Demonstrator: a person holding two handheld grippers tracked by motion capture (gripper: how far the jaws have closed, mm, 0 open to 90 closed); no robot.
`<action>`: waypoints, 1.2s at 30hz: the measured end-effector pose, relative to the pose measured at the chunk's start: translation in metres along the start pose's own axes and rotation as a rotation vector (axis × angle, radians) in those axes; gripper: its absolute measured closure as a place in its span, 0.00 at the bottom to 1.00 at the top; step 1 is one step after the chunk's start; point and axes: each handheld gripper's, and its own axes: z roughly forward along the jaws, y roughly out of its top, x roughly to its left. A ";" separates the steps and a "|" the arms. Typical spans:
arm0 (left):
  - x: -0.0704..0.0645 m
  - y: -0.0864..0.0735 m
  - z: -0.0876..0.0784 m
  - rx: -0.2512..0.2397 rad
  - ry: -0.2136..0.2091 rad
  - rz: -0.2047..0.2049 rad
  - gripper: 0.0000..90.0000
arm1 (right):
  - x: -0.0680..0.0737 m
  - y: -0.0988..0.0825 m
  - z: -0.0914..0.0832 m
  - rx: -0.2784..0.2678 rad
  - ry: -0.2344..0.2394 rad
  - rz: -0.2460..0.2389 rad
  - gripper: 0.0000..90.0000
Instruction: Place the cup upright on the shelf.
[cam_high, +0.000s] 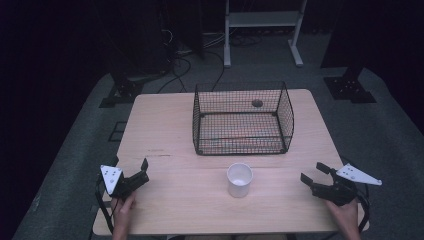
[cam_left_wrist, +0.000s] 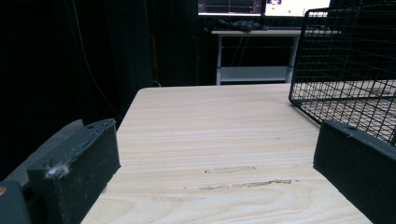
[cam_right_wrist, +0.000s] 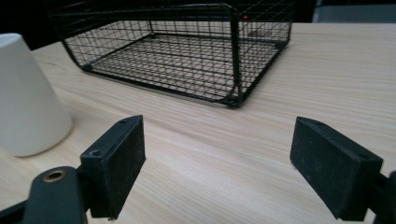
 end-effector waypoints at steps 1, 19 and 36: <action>0.000 0.000 0.000 0.000 0.000 0.000 0.00 | 0.000 0.000 0.000 0.000 0.000 0.000 0.19; 0.000 0.000 -0.001 -0.001 -0.004 -0.001 0.00 | 0.016 0.030 -0.004 0.038 0.038 -0.082 0.15; 0.001 0.000 0.000 -0.003 -0.005 -0.006 0.00 | 0.045 0.053 0.008 0.060 0.135 -0.159 0.11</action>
